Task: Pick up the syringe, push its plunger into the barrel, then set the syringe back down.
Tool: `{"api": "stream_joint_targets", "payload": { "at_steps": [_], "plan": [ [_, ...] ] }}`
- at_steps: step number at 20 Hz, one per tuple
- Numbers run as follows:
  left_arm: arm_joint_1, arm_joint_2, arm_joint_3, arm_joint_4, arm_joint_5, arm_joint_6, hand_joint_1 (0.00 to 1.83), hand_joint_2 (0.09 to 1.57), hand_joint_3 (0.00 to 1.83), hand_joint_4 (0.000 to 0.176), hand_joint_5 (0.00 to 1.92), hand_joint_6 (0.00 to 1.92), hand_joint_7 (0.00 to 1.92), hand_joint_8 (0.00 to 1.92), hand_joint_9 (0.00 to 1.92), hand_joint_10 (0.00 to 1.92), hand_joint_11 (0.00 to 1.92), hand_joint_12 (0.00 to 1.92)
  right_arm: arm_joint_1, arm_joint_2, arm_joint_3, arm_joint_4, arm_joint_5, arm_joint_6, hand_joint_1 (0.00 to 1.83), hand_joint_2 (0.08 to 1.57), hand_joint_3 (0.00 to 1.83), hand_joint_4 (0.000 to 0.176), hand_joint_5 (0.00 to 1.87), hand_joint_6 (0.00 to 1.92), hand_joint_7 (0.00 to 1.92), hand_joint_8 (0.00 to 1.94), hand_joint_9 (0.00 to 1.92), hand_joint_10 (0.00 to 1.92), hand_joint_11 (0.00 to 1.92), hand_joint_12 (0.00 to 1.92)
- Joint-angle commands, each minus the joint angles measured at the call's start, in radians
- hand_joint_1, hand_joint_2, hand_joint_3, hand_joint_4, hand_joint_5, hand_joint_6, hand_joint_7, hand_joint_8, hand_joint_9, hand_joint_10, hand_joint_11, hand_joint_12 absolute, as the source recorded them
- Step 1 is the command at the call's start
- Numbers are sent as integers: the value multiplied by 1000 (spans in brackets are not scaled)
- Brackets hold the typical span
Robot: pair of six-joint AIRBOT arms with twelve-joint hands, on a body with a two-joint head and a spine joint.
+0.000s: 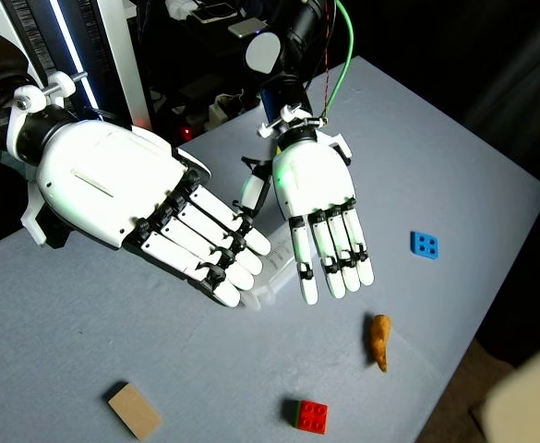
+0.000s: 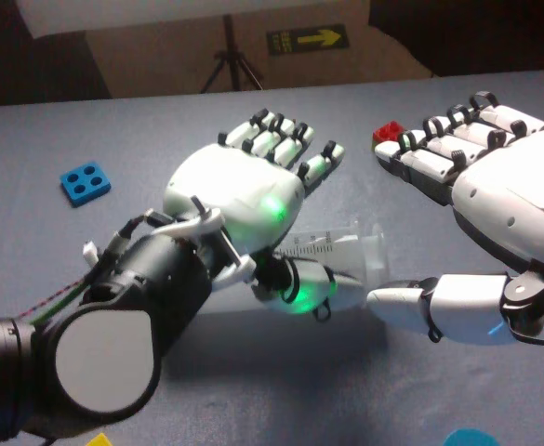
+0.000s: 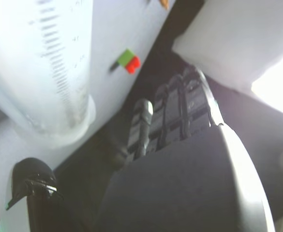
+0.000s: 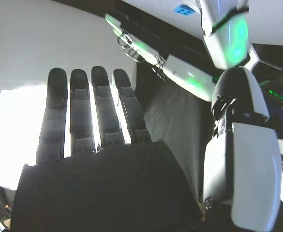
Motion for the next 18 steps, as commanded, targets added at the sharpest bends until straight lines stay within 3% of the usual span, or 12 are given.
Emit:
{"api": "stream_joint_targets", "payload": {
  "at_steps": [1,8,11,15,18],
  "plan": [
    [-23,17,-2,68,51,1,227,940,5,84,43,3,0,0,0,0,10,4,3,3,-1,-63,59,3,241,990,0,0,151,2,163,3,140,4,0,438],
    [-55,129,-50,-30,52,20,212,965,8,82,72,9,0,0,2,1,17,9,1,3,-1,-63,74,3,250,982,0,0,164,3,166,2,141,3,0,469],
    [-68,205,-93,-116,80,66,216,980,11,75,82,10,0,0,1,1,20,12,2,3,-2,-63,77,4,267,981,0,0,164,2,169,4,134,1,0,428],
    [-132,290,-148,-277,119,193,251,968,2,71,108,12,10,3,20,6,39,25,-3,3,-2,-63,80,2,270,977,0,0,176,1,186,1,156,3,0,535],
    [-202,328,-184,-352,128,290,240,973,3,69,121,12,30,9,19,4,40,29,-3,3,-2,-63,82,2,282,974,0,0,175,2,201,3,176,6,0,614]
  ]
}}
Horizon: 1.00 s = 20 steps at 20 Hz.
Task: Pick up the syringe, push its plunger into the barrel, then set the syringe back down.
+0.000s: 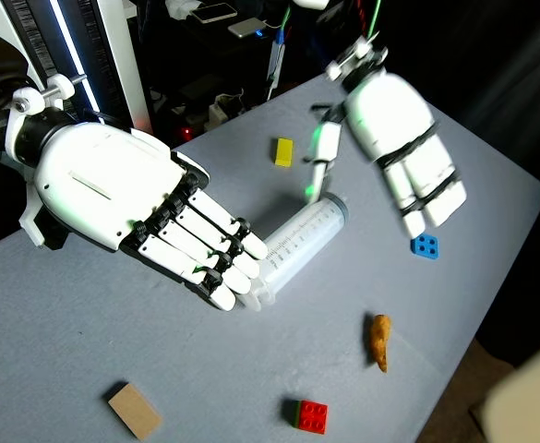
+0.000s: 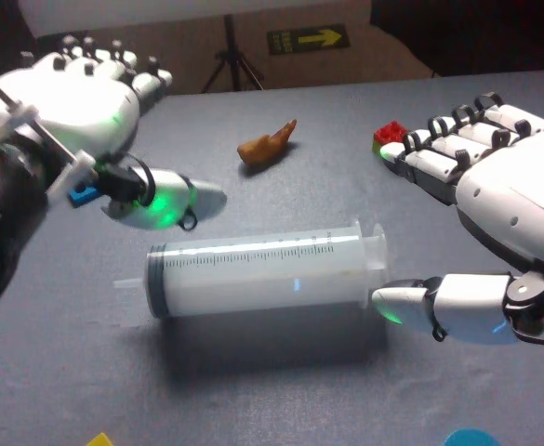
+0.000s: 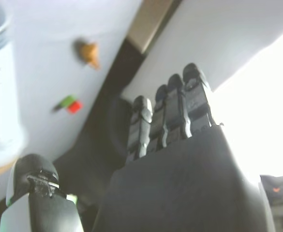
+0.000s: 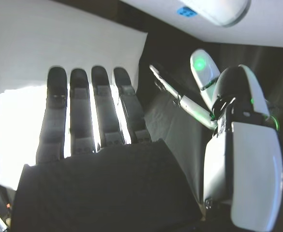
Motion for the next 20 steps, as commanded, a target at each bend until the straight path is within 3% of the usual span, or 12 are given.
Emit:
{"api": "stream_joint_targets", "payload": {
  "at_steps": [1,4,7,8,9,10,11,12,13,14,17,20],
  "plan": [
    [-26,6,-9,55,51,24,239,978,4,68,129,14,35,9,21,4,61,40,3,3,-2,-63,67,2,265,982,2,0,163,1,191,1,162,2,0,581],
    [-52,16,-51,11,102,46,223,982,5,63,139,13,51,11,35,8,83,55,-1,3,-2,-63,68,2,261,987,2,0,194,9,226,9,188,9,0,592],
    [-49,14,-61,8,103,44,271,1011,0,24,369,12,305,12,301,28,0,740,-1,3,-2,-64,69,2,270,1047,6,0,463,29,495,24,464,47,65,1047],
    [-46,15,-63,9,106,44,271,1011,0,24,369,12,305,12,301,28,0,740,-1,3,-2,-64,71,2,270,1047,6,0,463,29,495,24,464,47,65,1047],
    [-42,16,-66,11,112,43,286,1048,6,0,533,20,549,51,543,182,127,1108,-1,2,-2,-64,74,2,276,1108,6,0,637,44,706,49,697,140,260,1280],
    [-34,17,-68,11,118,38,327,1095,17,0,707,49,635,547,562,1022,338,1536,-2,2,-2,-64,76,2,298,1161,5,0,659,480,865,289,767,671,504,1489],
    [-25,17,-70,11,122,26,319,1150,14,0,726,331,620,1027,574,1415,426,1727,-3,1,-2,-64,77,2,285,1186,4,0,592,970,845,728,761,1081,633,1575],
    [-9,17,-73,11,135,5,330,1215,8,0,621,1119,669,1554,654,1780,609,1882,-3,1,-2,-64,77,2,308,1216,5,0,634,1401,812,1416,825,1642,822,1836],
    [19,15,-80,12,168,-42,355,1259,8,0,603,1672,760,1848,813,1893,852,1913,-3,0,-2,-64,77,2,382,1225,2,0,647,1793,862,1836,995,1865,1097,1904],
    [38,14,-86,16,184,-65,393,1273,5,0,679,1871,829,1906,896,1915,969,1919,-3,0,-2,-64,78,2,420,1233,2,0,694,1895,921,1920,1093,1910,1262,1918],
    [75,13,-104,50,198,-100,355,1305,3,0,1064,1921,1115,1921,1169,1921,1258,1921,-4,0,-2,-64,79,2,385,1308,9,0,1096,1921,1272,1941,1480,1921,1728,1921],
    [76,13,-112,50,221,-110,308,1402,8,0,1297,1921,1378,1921,1386,1921,1448,1921,-5,0,-2,-64,80,2,313,1431,25,0,1244,1921,1418,1941,1600,1921,1820,1921]
  ]
}}
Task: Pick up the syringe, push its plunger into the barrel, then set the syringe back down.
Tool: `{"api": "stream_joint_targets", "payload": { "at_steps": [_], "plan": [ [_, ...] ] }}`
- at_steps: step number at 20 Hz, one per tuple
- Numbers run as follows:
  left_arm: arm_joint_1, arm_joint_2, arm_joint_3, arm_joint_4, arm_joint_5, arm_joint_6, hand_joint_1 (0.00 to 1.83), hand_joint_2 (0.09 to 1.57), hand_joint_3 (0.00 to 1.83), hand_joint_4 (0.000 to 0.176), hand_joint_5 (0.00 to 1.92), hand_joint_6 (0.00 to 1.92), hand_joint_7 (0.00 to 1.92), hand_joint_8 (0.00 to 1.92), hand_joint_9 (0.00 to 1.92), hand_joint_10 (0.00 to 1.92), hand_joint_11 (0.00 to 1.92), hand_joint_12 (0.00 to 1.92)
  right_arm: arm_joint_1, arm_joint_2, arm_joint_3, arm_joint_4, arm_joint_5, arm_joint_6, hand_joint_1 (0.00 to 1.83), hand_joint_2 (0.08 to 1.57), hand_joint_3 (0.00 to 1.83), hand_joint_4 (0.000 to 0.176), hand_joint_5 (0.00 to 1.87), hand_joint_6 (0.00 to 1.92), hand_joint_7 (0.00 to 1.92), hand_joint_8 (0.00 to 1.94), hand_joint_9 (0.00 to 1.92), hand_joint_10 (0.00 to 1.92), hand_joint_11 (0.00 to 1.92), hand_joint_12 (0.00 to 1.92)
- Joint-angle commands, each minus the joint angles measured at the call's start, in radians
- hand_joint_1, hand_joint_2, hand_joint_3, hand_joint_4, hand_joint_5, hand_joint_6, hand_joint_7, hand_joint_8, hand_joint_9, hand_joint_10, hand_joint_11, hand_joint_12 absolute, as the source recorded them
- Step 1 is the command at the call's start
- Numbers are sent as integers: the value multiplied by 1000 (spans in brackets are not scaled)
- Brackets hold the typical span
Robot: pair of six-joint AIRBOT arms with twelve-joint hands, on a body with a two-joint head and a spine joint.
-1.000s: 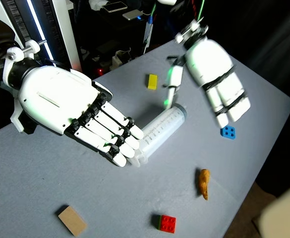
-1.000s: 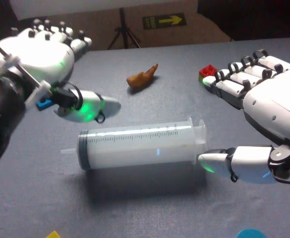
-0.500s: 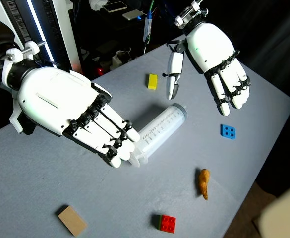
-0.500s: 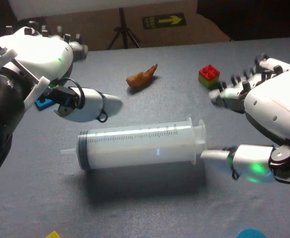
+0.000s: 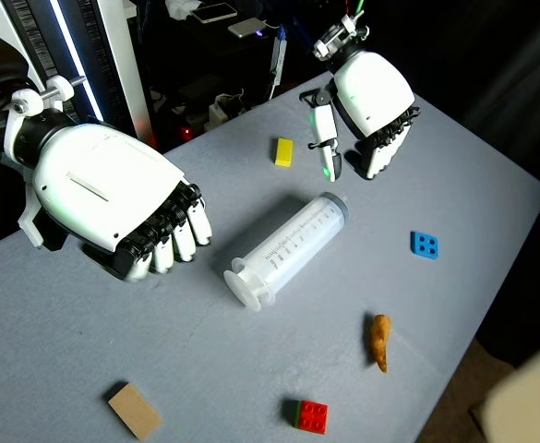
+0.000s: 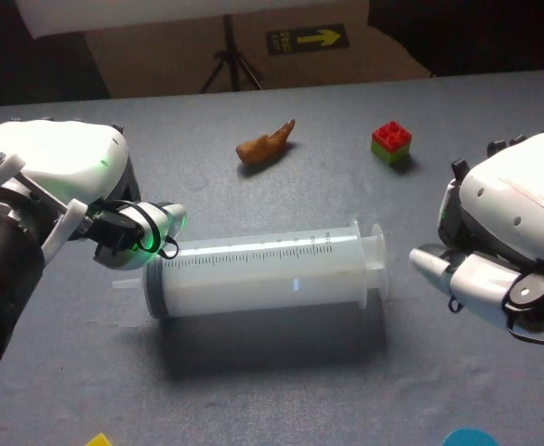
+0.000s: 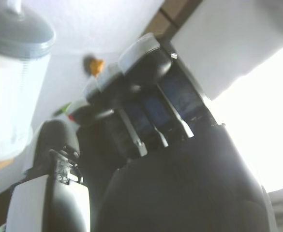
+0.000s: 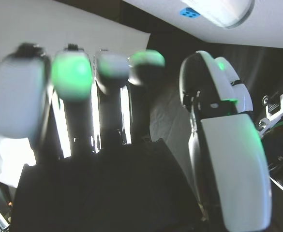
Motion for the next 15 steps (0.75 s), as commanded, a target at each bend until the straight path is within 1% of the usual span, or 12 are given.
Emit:
{"api": "stream_joint_targets", "payload": {
  "at_steps": [1,2,3,6,11,15],
  "plan": [
    [-13,0,2,78,69,-3,302,1422,7,0,1299,1921,1381,1921,1391,1921,1444,1921,2,2,-2,-63,62,2,302,1465,5,0,1279,1921,1439,1941,1609,1921,1833,1921],
    [-21,-1,3,78,71,1,291,1440,9,0,1310,1921,1389,1921,1405,1921,1457,1921,1,2,-2,-63,62,2,326,1472,0,0,1285,1921,1442,1941,1605,1921,1827,1921],
    [-28,-4,6,78,71,7,276,1446,7,0,1288,1921,1384,1921,1396,1921,1452,1921,1,1,-2,-63,62,2,343,1473,0,0,1252,1921,1424,1941,1590,1921,1809,1921],
    [-34,-7,11,78,69,16,319,1444,1,0,1243,1921,1363,1921,1384,1921,1445,1921,1,1,-2,-63,64,2,281,1498,5,0,1219,1921,1401,1941,1576,1921,1785,1921],
    [-39,-7,7,78,66,19,313,1452,0,0,1217,1921,1338,1921,1364,1921,1427,1921,0,1,-2,-64,68,2,292,1481,0,0,1198,1921,1372,1941,1545,1921,1756,1921],
    [-58,-6,10,78,61,28,294,1459,2,0,1198,1921,1317,1921,1343,1921,1413,1921,-2,1,-2,-65,68,2,294,1476,0,0,1210,1921,1370,1941,1539,1921,1747,1921]
  ]
}}
